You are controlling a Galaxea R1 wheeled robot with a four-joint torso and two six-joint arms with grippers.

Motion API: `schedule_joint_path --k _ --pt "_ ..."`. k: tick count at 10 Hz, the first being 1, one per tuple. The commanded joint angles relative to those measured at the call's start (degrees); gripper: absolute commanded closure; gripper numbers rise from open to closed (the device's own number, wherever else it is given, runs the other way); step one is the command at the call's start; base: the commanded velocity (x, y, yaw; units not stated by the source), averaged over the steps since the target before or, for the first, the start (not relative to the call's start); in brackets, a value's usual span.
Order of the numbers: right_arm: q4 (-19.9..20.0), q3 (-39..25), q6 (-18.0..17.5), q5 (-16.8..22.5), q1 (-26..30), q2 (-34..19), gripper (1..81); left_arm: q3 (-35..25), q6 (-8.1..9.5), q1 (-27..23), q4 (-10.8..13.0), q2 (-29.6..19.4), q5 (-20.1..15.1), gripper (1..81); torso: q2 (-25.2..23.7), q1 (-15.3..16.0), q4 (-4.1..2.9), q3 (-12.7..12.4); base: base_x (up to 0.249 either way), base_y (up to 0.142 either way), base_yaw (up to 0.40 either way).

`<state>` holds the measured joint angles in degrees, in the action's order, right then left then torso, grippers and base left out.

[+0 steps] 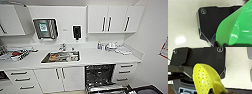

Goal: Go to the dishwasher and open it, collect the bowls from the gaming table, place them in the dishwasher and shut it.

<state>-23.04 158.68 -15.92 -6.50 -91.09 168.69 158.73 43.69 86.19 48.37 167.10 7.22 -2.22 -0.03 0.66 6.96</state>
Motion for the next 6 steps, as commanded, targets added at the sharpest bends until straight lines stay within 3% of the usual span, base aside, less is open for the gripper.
schedule_joint_path --k 1,6 --pt "-0.16 0.39 0.01 2.72 1.82 -0.88 81.1 0.44 -0.01 -2.29 -0.12 -0.71 -2.29 81.1 0.00 0.03 0.00 0.00 0.110 0.000 0.000" --pt "0.19 0.39 -0.08 2.72 2.00 -0.88 81.1 0.44 -0.01 -2.47 -0.12 -0.61 -2.29 81.1 -0.04 0.03 0.00 -0.02 0.112 0.000 0.000"
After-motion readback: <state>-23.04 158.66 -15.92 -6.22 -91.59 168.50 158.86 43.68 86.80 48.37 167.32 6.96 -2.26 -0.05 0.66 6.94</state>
